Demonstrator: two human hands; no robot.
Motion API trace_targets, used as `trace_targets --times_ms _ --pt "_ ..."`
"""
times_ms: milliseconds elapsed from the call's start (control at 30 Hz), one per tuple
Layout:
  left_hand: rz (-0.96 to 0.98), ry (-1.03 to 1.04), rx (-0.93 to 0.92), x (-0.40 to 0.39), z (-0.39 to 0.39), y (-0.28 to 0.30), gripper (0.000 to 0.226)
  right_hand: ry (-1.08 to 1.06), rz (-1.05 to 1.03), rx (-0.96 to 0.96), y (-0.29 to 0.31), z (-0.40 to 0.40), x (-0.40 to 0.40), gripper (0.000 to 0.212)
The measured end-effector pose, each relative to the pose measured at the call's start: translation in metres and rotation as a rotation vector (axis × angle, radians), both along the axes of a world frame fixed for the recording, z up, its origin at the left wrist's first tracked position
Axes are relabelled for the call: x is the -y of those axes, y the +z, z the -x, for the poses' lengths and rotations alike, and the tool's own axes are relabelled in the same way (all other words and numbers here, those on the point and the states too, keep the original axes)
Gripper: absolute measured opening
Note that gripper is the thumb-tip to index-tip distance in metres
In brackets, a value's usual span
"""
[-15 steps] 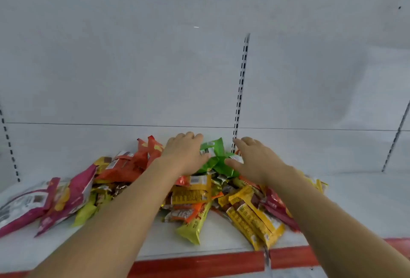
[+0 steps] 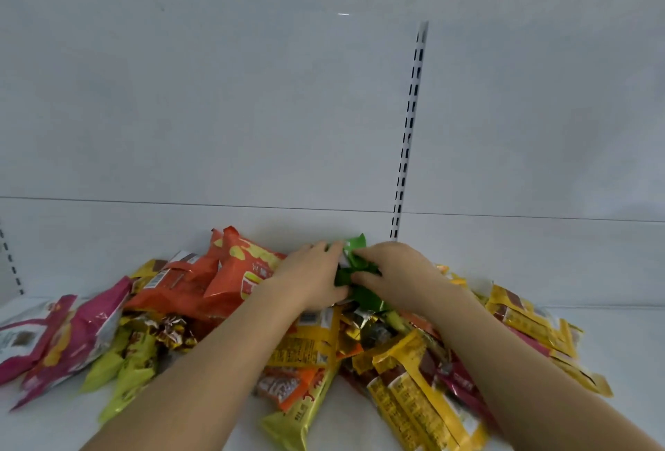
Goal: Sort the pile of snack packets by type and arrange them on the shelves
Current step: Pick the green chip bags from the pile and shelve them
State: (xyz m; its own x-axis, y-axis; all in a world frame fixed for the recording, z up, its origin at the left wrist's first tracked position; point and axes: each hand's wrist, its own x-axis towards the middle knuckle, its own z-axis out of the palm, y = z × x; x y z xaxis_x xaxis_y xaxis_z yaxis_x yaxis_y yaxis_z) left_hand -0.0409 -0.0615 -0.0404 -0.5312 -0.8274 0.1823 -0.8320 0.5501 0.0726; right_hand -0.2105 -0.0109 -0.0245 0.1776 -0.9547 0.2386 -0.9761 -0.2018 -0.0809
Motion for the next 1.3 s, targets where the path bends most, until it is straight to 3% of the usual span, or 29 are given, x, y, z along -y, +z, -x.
trace_targets --times_ms 233,400,600,733,900,967,1167,1300 --pt "0.032 0.059 -0.138 -0.005 0.004 0.004 0.093 0.125 0.332 0.395 0.000 0.015 0.002 0.027" --pt "0.204 0.076 -0.360 -0.010 0.012 0.006 0.062 0.161 0.487 0.584 0.011 0.022 -0.001 0.021" --pt "0.211 0.095 -0.628 -0.006 0.003 0.017 0.046 0.120 0.281 0.326 0.004 0.049 -0.013 0.056" --pt "0.130 0.071 -0.758 -0.011 0.001 0.023 0.051 0.103 -0.004 0.069 -0.009 0.053 -0.018 0.086" --pt "0.083 0.090 -0.855 -0.015 -0.008 0.020 0.052 0.078 -0.119 -0.083 -0.016 0.040 -0.017 0.112" --pt "0.064 0.086 -0.856 -0.018 -0.014 0.019 0.052 0.068 -0.100 -0.145 -0.016 0.037 -0.016 0.113" --pt "0.073 0.080 -0.874 -0.022 -0.022 0.019 0.052 0.037 -0.015 -0.041 -0.013 0.022 -0.019 0.080" --pt "0.174 0.123 -0.906 -0.028 -0.023 0.022 0.061 -0.022 0.203 0.187 -0.002 0.030 -0.031 0.072"
